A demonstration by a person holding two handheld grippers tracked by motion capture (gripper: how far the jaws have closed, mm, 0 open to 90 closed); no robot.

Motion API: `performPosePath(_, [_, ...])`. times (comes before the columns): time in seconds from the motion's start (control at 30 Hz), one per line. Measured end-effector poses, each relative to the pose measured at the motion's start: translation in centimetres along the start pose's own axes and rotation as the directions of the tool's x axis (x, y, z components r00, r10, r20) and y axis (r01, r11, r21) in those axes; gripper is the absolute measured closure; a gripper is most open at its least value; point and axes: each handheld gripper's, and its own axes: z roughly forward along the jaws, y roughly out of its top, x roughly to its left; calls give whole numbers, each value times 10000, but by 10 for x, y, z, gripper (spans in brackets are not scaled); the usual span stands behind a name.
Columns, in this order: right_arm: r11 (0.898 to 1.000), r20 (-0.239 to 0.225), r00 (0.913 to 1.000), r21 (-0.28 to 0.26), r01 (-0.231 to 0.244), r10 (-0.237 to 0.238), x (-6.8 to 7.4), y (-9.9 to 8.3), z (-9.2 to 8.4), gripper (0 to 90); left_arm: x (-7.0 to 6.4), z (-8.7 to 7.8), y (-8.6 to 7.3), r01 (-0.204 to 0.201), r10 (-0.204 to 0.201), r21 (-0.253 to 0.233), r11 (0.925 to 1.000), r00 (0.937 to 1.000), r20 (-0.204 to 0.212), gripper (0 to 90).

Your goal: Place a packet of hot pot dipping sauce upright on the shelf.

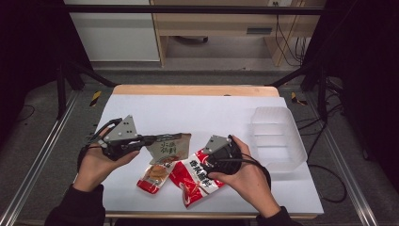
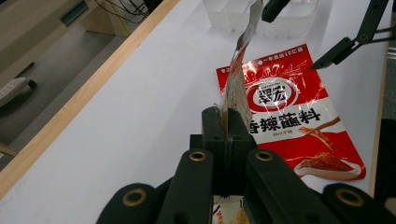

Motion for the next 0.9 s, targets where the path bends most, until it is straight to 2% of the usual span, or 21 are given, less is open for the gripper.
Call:
performPosePath(0.13, [9996,-334,9990,51,295,-293,-3,12,-2,188,-2,5,1,-93,93,-3,10000,9998,148,900])
performPosePath(0.2, [9983,-278,9981,199,548,-543,-5,16,-3,191,-5,8,3,-289,287,86,9995,9994,181,900])
performPosePath(0.47, [9925,-633,9912,316,1182,-1161,-11,37,-10,202,-9,17,1,-376,371,131,9992,9987,356,900])
performPosePath(0.5, [9923,-601,9911,308,1204,-1184,-11,40,-9,226,-9,18,0,-373,368,134,9992,9987,355,900])
performPosePath(0.57, [9909,-935,9873,284,1318,-1287,-11,45,-8,278,-9,19,0,-399,393,173,9991,9986,363,900])
performPosePath(0.6, [9909,-935,9873,284,1318,-1287,-11,45,-8,278,-10,20,0,-420,414,172,9990,9985,355,900])
performPosePath(0.63, [9890,-1236,9821,230,1463,-1424,-7,51,-6,331,-10,21,0,-418,413,137,9990,9986,342,900])
performPosePath(0.67, [9860,-1311,9785,284,1643,-1592,-7,54,-6,362,-11,22,1,-439,437,37,9990,9984,365,900])
performPosePath(0.77, [9814,-1236,9755,390,1879,-1819,-6,60,-4,398,-12,22,2,-488,487,22,9988,9982,358,900])
performPosePath(0.9, [9721,-1530,9657,733,2227,-2097,-8,72,-3,508,-14,23,4,-499,504,-126,9987,9978,430,900])
